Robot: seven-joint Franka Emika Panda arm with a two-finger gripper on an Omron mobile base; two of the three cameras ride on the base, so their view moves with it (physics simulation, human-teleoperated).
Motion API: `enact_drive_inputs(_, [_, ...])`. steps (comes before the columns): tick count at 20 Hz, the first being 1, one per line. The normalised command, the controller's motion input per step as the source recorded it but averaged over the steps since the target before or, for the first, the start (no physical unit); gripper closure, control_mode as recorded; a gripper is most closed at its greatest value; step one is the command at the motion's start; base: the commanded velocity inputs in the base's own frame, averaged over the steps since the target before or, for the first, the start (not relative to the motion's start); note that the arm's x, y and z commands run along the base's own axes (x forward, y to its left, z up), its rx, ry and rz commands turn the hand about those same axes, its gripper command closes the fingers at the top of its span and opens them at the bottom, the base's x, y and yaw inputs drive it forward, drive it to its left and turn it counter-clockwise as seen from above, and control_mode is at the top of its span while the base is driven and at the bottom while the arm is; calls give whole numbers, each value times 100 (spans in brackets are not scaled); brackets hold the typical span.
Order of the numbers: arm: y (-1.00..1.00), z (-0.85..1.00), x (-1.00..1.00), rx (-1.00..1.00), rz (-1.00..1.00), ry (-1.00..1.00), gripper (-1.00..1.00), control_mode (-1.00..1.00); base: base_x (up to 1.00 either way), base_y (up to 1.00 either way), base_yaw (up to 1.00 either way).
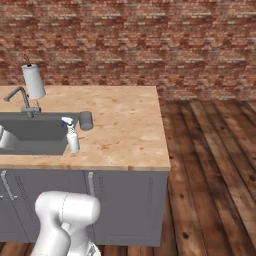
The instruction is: Open the cabinet. Pick the spray and place it next to the sink. Then close the cabinet.
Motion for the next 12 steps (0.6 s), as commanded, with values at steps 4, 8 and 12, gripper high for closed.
enact_drive_inputs(4, [0, 0, 0, 0, 0, 0, -100, 100, -93, 19, 13])
enact_drive_inputs(8, [0, 0, 0, 0, 0, 0, -100, 100, -41, 74, 51])
enact_drive_inputs(12, [0, 0, 0, 0, 0, 0, -100, 100, -4, 59, 99])
